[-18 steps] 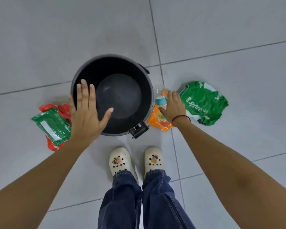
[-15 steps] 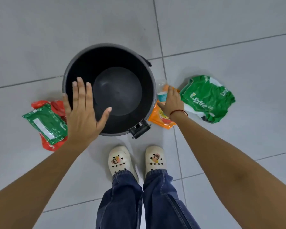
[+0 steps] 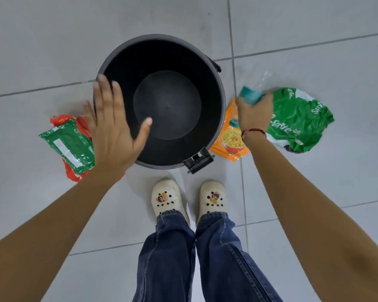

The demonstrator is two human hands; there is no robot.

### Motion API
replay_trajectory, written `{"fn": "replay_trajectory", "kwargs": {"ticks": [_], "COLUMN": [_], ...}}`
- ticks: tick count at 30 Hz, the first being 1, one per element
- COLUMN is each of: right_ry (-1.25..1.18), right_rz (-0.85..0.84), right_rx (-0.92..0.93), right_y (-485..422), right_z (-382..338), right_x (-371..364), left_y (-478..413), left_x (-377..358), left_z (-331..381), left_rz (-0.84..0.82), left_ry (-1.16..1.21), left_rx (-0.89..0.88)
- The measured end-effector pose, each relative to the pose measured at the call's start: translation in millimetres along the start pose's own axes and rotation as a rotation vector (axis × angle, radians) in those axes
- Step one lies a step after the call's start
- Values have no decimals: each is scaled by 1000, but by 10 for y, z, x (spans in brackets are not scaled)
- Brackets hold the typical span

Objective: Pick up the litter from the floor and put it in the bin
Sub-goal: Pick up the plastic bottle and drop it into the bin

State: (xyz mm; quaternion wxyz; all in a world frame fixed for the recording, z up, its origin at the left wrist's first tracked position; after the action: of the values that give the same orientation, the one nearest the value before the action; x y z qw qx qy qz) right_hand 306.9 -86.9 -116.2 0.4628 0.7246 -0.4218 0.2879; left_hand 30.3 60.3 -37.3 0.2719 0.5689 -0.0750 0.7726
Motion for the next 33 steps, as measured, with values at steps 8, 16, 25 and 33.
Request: {"fn": "replay_trajectory", "kwargs": {"ticks": [8,16,25,33], "right_ry": [-123,607,228,520], "right_rz": [209,-153,396,-200], "right_rx": [623,712,526,-336], "right_y": [1141,1497,618,-292], "right_z": [-1264,-1179,-662,704], "right_x": [776,-328,603,-72], "left_y": [-312,-224,-240,-229], "left_x": [106,60,46,37], "left_z": [-267,-205,-238,-227], "left_rz": [115,122,128,205], "left_ry": [175,126,146,152], "left_rx": [194,157,165,118]}}
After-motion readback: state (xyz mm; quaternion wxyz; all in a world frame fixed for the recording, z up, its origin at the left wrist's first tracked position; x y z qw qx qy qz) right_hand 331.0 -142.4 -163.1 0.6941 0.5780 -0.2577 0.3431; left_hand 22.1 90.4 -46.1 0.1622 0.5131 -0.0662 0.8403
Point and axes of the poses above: each hand's wrist, its own y-axis away from the middle knuckle, its own x-axis out of the back of the hand, z = x × y, the point moved 6 cm from there along -y, towards the middle knuckle, and after that the axes turned 11 degrees about y, right-handed, at the moved point
